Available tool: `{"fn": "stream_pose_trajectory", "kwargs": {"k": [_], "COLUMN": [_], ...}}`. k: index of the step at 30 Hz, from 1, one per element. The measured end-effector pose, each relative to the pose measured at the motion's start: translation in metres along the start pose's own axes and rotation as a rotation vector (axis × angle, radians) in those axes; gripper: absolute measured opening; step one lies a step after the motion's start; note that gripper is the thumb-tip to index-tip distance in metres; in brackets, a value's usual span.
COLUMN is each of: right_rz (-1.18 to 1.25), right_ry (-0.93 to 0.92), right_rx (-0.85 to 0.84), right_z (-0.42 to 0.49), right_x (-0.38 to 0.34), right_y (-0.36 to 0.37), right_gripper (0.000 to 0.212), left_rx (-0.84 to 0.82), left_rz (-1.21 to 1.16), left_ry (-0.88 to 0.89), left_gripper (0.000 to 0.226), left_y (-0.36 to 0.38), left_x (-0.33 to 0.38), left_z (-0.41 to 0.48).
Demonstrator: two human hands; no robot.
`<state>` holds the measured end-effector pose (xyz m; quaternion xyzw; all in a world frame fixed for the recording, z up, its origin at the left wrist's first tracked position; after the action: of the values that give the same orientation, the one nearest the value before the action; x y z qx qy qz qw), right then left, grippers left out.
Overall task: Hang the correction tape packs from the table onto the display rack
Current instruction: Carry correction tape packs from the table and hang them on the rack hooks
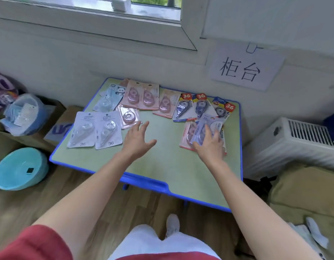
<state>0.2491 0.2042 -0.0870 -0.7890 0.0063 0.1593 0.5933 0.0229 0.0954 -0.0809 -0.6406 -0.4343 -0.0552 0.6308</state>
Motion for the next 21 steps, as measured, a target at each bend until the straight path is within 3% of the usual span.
{"fn": "stream_pose_trajectory", "kwargs": {"k": [8,14,21], "right_rz": [-0.038,-0.062,-0.093], "right_ry": [0.157,0.249,0.303], "right_rx": [-0.029,-0.081,-0.095], "right_z": [0.055,0.073,0.077], "right_x": [0.007,0.012,0.016], "right_y": [0.019,0.030,0.033], "right_gripper": [0.091,0.085,0.082], "left_rx": [-0.018,0.050,-0.072], "left_rz": [-0.087,0.031,0.172], "left_ry": [-0.045,-0.025,0.012], "left_gripper": [0.077,0.073,0.079], "left_y": [0.001,-0.008,0.015], "left_x": [-0.011,-0.005,-0.006], "left_z": [0.101,0.179,0.233]}}
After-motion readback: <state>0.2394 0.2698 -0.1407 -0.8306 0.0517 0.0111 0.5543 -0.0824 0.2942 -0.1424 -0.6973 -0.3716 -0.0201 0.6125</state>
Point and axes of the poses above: each hand's wrist, its own z-axis towards the middle knuckle, its own y-axis out of the palm, x = y × z, the point moved 10 cm from there along z, towards the middle knuckle, and after that the axes turned 9 degrees about -z, right-handed, at the moved point
